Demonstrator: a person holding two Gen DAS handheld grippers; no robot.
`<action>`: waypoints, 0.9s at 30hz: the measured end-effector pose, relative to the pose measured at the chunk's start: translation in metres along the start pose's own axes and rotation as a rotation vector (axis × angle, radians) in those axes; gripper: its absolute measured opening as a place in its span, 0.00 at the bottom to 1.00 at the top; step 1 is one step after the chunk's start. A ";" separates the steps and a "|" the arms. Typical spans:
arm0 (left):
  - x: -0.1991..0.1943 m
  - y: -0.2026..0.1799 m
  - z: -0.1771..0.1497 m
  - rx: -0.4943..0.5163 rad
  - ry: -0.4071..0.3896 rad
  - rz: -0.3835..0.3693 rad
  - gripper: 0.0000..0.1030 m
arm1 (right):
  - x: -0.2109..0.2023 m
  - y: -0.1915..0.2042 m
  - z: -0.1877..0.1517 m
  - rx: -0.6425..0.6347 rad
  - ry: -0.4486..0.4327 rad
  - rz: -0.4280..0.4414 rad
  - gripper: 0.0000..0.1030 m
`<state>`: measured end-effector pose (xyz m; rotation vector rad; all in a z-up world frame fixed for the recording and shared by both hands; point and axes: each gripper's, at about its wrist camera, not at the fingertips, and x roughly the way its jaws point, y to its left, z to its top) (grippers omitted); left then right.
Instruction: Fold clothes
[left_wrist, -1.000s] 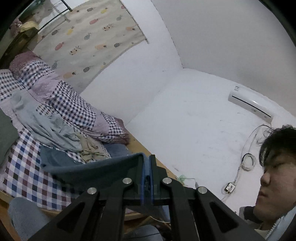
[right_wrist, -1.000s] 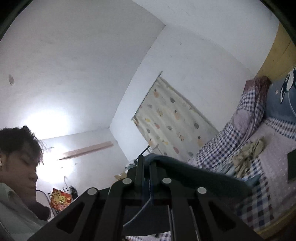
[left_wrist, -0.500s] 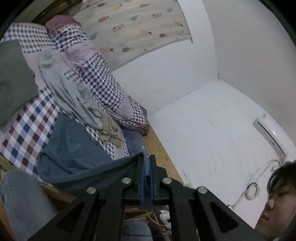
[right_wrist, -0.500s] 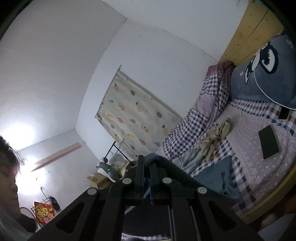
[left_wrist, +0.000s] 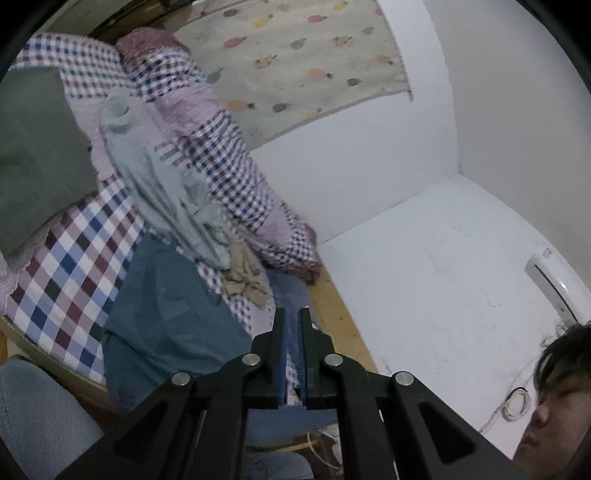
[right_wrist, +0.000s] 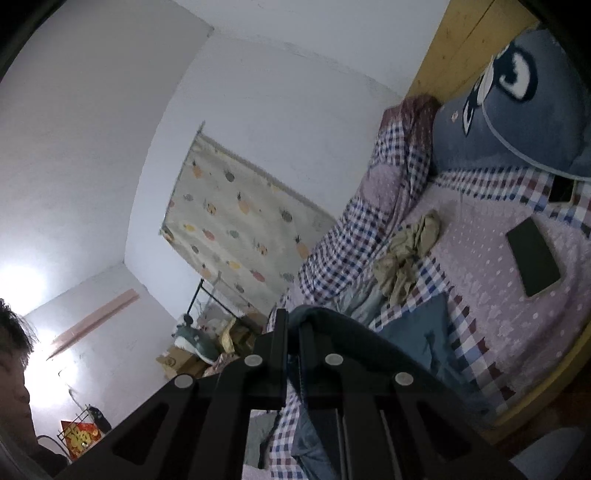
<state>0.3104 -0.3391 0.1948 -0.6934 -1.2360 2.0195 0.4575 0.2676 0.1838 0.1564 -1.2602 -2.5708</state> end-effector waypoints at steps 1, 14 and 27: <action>0.007 0.005 -0.002 -0.008 0.022 0.016 0.03 | 0.007 0.001 -0.002 -0.009 0.015 0.004 0.04; 0.078 0.019 -0.055 0.103 0.262 0.195 0.73 | 0.072 0.047 -0.021 -0.199 0.165 0.017 0.04; 0.086 0.040 -0.070 0.053 0.271 0.258 0.75 | 0.211 0.111 0.025 -0.466 0.273 -0.026 0.03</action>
